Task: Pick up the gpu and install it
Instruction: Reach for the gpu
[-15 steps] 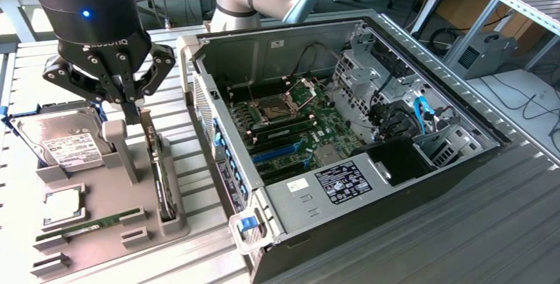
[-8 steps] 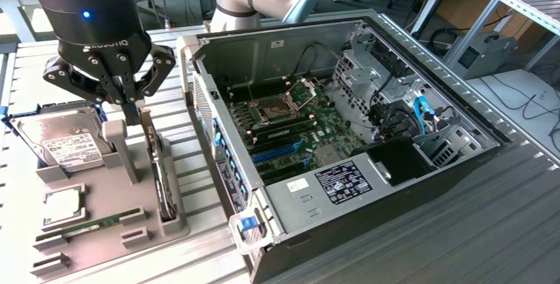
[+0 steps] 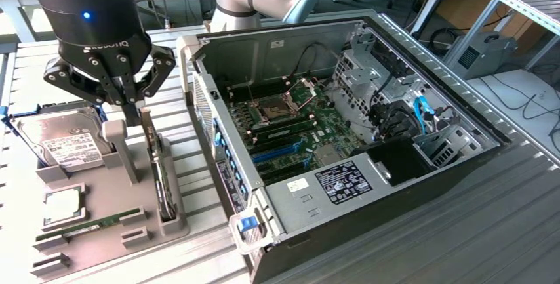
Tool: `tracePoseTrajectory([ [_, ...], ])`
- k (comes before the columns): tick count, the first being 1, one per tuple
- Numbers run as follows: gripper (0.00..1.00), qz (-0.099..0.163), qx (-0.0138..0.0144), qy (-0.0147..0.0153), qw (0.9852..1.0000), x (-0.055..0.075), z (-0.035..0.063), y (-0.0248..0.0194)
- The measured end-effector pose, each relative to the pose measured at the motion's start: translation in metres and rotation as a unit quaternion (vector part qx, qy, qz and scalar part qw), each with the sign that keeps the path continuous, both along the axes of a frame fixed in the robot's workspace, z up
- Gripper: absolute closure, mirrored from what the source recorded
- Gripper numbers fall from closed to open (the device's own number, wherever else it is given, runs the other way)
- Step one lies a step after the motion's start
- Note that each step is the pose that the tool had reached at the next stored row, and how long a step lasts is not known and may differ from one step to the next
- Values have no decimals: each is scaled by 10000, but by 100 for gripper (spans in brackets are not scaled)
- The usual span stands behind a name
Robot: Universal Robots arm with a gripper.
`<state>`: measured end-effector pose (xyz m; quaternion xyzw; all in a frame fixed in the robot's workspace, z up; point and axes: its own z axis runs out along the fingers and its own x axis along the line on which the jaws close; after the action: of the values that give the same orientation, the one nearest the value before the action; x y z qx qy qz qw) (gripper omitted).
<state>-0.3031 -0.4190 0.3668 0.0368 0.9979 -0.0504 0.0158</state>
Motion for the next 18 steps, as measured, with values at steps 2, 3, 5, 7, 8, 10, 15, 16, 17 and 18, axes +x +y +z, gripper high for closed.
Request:
tracePoseTrajectory([
  [2, 89, 0, -4, 0, 10000, 2, -9, -6],
  [3, 89, 0, -5, 0, 10000, 6, -16, -11],
  [5, 89, 0, -8, 0, 10000, 14, -28, -19],
  [7, 89, 0, -10, 0, 10000, 20, -35, -25],
  [8, 89, 0, -11, 0, 10000, 23, -39, -27],
  [10, 89, 0, -12, 0, 10000, 28, -45, -34],
  [15, 89, 0, -13, 0, 10000, 40, -64, -59],
  [16, 89, 0, -13, 0, 10000, 42, -67, -64],
  [17, 89, 0, -12, 0, 10000, 44, -72, -69],
  [18, 89, 0, -13, 0, 10000, 45, -75, -76],
])
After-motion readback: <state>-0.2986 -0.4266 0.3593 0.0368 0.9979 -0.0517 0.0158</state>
